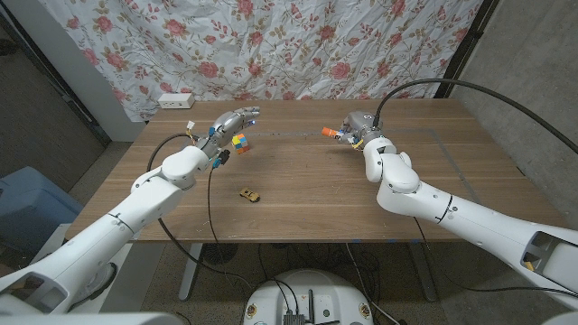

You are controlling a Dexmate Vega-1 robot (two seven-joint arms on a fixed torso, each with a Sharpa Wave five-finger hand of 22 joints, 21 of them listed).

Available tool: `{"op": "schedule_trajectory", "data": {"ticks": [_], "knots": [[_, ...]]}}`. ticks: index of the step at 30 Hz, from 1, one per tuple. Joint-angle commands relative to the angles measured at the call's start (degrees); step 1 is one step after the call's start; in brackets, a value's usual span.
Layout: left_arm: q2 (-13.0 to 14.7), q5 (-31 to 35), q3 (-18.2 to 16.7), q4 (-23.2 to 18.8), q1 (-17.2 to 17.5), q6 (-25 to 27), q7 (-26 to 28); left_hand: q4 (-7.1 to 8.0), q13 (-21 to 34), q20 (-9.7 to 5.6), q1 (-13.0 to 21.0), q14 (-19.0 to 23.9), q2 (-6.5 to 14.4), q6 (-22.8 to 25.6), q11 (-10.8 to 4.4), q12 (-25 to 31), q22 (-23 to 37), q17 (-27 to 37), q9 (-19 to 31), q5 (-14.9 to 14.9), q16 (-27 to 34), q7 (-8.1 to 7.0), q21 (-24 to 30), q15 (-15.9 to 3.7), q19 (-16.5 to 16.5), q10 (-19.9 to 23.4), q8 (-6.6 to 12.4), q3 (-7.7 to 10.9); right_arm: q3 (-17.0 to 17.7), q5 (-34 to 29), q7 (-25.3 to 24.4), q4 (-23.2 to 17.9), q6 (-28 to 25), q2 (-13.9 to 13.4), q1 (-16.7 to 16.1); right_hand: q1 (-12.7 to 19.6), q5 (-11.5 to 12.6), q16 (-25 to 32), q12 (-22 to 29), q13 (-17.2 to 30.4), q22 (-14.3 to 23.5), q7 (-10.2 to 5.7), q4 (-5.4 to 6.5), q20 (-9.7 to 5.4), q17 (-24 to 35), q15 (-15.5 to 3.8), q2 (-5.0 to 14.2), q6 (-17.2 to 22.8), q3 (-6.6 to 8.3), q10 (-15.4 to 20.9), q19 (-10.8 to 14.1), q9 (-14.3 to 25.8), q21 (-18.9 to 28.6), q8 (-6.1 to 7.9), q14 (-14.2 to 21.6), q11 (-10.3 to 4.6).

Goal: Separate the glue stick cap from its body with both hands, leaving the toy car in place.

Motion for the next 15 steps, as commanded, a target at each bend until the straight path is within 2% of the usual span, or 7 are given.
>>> {"op": "schedule_trajectory", "data": {"ticks": [1,5,7,15], "knots": [[1.3,0.7,1.2,0.8,-2.8,0.0,-4.6,0.11,0.1,0.41,0.9,-0.1,-0.3,0.1,-0.26,-0.3,0.1,0.2,0.3,0.3,-0.1,-0.12,-0.3,0.24,-0.2,-0.2,-0.09,-0.26,2.6,-1.1,-0.2,-1.4,4.1,-0.2,-2.1,0.0,0.3,0.3,-0.1,0.1,0.1,-2.74,-0.08,0.08,0.3,-7.10,0.69,3.2,-0.19,0.4,0.6,0.1,0.0,-0.15,0.4,0.08],[1.4,0.2,1.6,1.6,-3.9,-0.3,-7.0,0.09,0.1,0.50,1.4,-0.3,-0.9,0.2,-0.45,-0.3,0.1,0.2,0.3,0.3,-0.1,-0.34,-0.4,0.23,-0.3,-0.2,-0.09,-0.41,3.1,-1.9,-0.1,-1.5,5.2,-0.3,-2.5,0.0,0.3,0.3,-0.1,0.1,0.1,-2.74,-0.08,0.05,0.3,-7.08,0.69,3.2,-0.24,0.5,0.6,0.1,0.0,-0.22,0.4,0.08],[1.4,-0.3,1.7,2.0,-4.4,-0.4,-8.1,0.08,0.2,0.71,1.8,-0.3,-1.4,0.1,-1.24,-0.4,0.1,0.2,0.3,0.3,0.0,-0.42,-0.4,0.25,-0.4,-0.1,-0.13,-0.54,3.5,-2.1,0.1,-1.7,5.7,-0.3,-2.7,0.0,0.3,0.3,-0.1,0.2,0.1,-2.73,-0.09,0.10,0.3,-7.06,0.67,3.2,-0.28,0.5,0.6,0.1,-0.1,-0.26,0.4,0.08],[1.3,-0.6,2.4,2.6,-5.9,-0.7,-10.6,0.10,0.2,0.72,3.0,-0.3,-2.8,0.3,-1.81,-0.2,0.1,0.3,0.3,0.4,0.1,-0.99,-0.3,-0.23,-0.5,0.7,-0.14,-0.88,4.7,-3.0,0.4,-1.8,8.2,-0.3,-3.5,0.1,0.3,0.3,-0.2,0.2,0.1,-2.74,-0.15,0.14,0.3,-7.04,0.59,3.1,-0.38,0.5,0.6,0.1,-0.1,-0.37,0.4,0.06]]}}
